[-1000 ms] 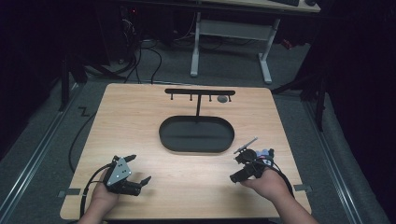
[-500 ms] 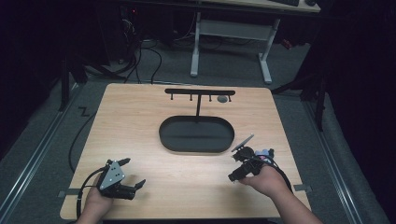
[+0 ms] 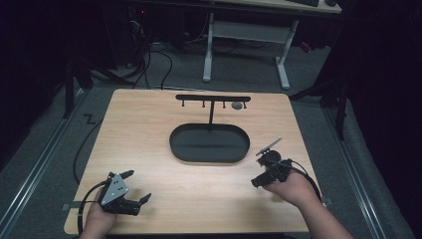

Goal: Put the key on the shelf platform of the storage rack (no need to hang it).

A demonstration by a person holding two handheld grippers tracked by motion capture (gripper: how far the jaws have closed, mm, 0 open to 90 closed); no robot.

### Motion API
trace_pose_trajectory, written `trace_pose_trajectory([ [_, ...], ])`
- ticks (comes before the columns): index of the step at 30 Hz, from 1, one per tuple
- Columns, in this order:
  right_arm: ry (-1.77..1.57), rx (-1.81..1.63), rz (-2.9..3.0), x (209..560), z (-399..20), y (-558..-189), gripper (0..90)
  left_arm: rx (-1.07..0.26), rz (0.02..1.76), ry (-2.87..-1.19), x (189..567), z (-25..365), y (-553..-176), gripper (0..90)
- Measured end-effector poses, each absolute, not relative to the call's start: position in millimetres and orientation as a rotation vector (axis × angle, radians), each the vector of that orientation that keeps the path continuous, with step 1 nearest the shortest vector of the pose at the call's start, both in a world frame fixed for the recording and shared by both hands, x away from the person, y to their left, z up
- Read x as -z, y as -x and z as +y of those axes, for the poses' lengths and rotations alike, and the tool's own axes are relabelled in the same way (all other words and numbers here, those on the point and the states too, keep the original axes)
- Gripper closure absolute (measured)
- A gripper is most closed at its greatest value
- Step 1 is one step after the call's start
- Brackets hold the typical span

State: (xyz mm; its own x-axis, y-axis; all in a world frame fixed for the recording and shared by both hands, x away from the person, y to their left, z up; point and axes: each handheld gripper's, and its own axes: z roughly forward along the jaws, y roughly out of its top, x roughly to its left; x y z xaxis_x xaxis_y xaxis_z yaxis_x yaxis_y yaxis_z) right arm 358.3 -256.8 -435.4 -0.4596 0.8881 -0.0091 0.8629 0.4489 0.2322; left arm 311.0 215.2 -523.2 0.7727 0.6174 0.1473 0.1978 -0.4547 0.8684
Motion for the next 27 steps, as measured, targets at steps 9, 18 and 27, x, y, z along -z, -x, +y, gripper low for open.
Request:
trace_pose_trajectory([
  [9,-1.633,-0.246,2.472,429.9,-285.0,-357.8,19.2,-0.574,0.637,-2.016,522.9,223.1,-305.9,4.2],
  [18,-1.636,-0.207,2.445,428.6,-298.7,-350.4,19.1,-0.569,0.620,-2.031,523.7,218.7,-306.4,4.2],
  [27,-1.706,-0.170,2.408,446.8,-315.9,-340.7,20.9,-0.553,0.606,-2.042,524.7,214.8,-309.8,4.3],
])
